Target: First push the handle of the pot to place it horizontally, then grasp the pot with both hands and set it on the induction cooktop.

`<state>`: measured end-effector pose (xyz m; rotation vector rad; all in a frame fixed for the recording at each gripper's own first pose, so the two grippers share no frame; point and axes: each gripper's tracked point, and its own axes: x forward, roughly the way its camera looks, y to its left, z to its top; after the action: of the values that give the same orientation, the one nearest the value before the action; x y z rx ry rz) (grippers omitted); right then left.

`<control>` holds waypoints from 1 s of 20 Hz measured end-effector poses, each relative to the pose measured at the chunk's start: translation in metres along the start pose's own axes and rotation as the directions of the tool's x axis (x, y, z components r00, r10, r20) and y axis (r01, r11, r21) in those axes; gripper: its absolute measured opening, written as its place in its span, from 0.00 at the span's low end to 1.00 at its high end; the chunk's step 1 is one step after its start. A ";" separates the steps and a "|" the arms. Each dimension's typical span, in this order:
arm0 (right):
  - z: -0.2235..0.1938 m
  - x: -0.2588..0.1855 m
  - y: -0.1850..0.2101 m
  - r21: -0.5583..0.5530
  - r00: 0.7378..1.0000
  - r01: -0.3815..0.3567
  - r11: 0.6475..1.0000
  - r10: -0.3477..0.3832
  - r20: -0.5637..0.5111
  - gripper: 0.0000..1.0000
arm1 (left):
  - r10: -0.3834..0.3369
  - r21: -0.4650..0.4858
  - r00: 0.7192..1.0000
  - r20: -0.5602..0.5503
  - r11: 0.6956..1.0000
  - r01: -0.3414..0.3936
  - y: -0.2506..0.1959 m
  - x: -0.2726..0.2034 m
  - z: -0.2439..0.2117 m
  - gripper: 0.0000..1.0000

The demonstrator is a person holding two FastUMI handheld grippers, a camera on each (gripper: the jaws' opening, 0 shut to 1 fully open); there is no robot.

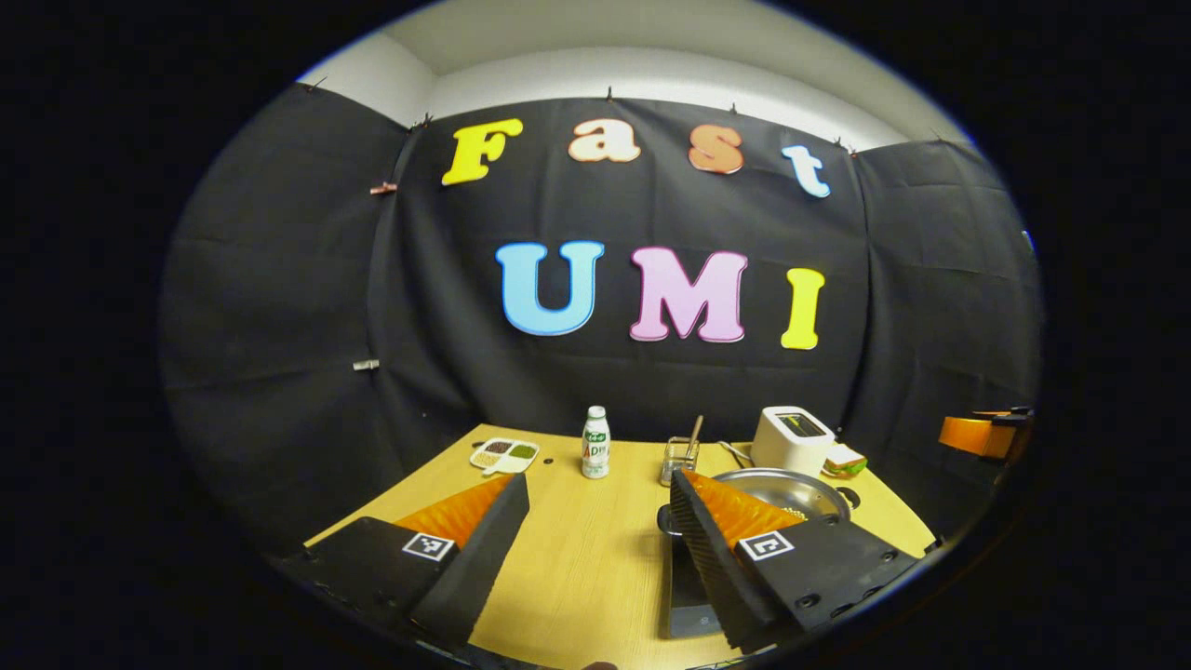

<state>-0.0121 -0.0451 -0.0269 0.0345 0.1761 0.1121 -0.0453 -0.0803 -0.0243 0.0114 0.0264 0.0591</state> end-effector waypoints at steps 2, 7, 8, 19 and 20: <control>0.000 -0.022 0.005 -0.012 0.999 0.016 1.000 -0.016 0.039 0.98 | -0.018 0.021 0.999 0.038 1.000 0.017 -0.009 -0.021 0.005 0.95; -0.032 -0.058 0.009 -0.024 0.997 0.029 0.999 -0.027 0.067 0.98 | -0.083 -0.046 0.996 0.029 0.995 0.084 -0.043 -0.058 -0.013 0.95; -0.040 -0.062 0.010 -0.017 0.998 0.029 0.999 -0.028 0.049 0.98 | -0.082 -0.054 0.996 0.018 0.995 0.083 -0.045 -0.062 -0.018 0.95; -0.067 -0.066 0.026 -0.035 1.000 -0.022 0.999 0.021 -0.011 0.99 | -0.104 -0.110 0.991 -0.083 0.989 0.095 -0.047 -0.062 -0.049 0.95; -0.069 -0.067 0.027 -0.033 1.000 -0.026 0.999 0.025 -0.014 0.99 | -0.107 -0.116 0.991 -0.085 0.989 0.097 -0.048 -0.062 -0.050 0.95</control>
<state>-0.0930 -0.0243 -0.0815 0.0029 0.1874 0.1408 -0.1054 -0.1315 -0.0732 -0.1042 0.1145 -0.0419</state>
